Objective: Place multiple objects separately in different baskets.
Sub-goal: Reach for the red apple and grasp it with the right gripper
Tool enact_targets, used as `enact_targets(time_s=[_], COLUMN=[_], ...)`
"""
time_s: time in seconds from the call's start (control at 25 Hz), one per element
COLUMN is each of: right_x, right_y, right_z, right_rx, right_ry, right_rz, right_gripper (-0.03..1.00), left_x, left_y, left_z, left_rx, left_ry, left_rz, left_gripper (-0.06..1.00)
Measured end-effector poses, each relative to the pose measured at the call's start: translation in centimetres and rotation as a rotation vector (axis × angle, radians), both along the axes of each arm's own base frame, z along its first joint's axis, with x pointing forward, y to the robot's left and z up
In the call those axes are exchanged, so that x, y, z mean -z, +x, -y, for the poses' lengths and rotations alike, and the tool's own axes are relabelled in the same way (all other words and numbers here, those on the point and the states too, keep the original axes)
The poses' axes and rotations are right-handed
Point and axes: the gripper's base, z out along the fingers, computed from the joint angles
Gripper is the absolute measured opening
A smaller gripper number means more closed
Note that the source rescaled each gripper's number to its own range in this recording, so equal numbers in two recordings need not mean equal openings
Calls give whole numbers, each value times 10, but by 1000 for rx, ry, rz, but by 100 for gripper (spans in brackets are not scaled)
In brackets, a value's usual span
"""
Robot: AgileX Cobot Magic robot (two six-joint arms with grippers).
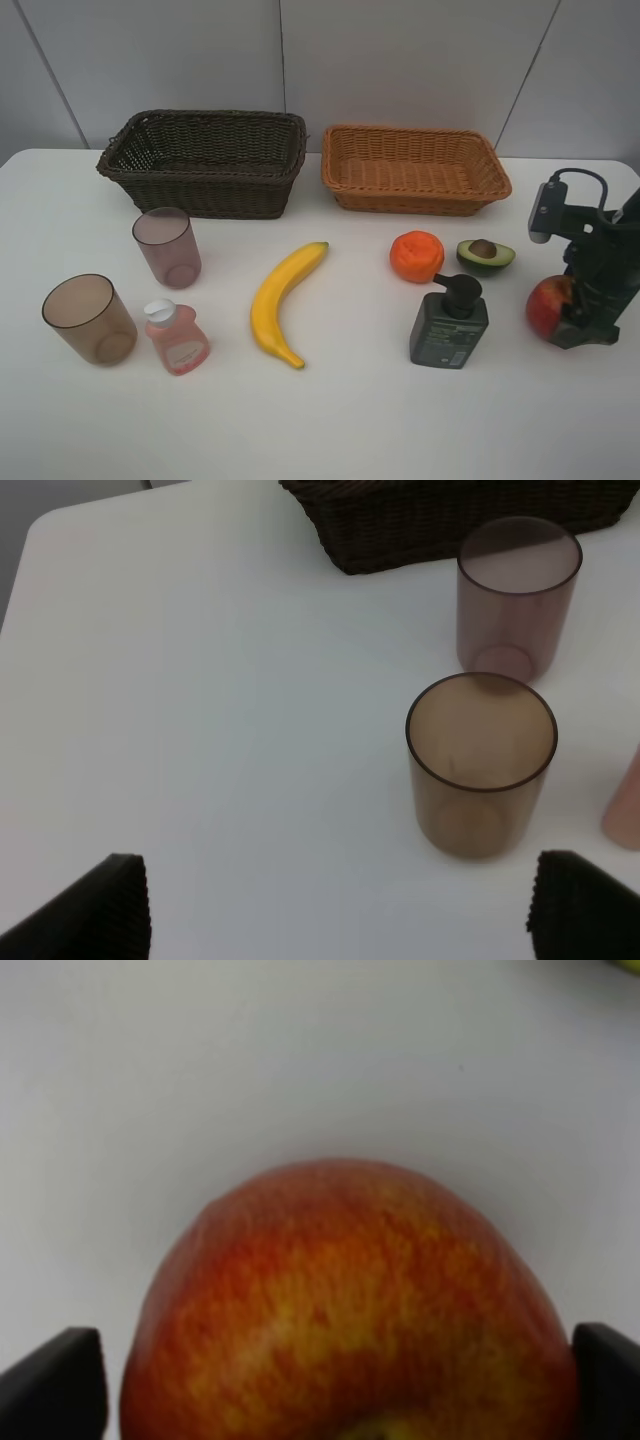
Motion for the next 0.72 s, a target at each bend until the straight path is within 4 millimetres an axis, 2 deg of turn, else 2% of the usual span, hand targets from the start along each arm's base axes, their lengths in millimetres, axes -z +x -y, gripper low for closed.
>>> enact_targets(time_s=[0.04, 0.08, 0.72], right_x=[0, 0, 0], right_y=[0, 0, -2], right_z=[0, 0, 1], right_rx=[-2, -3, -2], right_ry=[-2, -2, -4], right_rz=[1, 1, -24], right_gripper=[78, 73, 73], left_x=[0, 0, 0], left_y=[0, 0, 0], left_z=[0, 0, 0], left_rx=[0, 0, 0], left_ry=[0, 0, 0], left_rz=[0, 0, 0], left_gripper=[100, 100, 100])
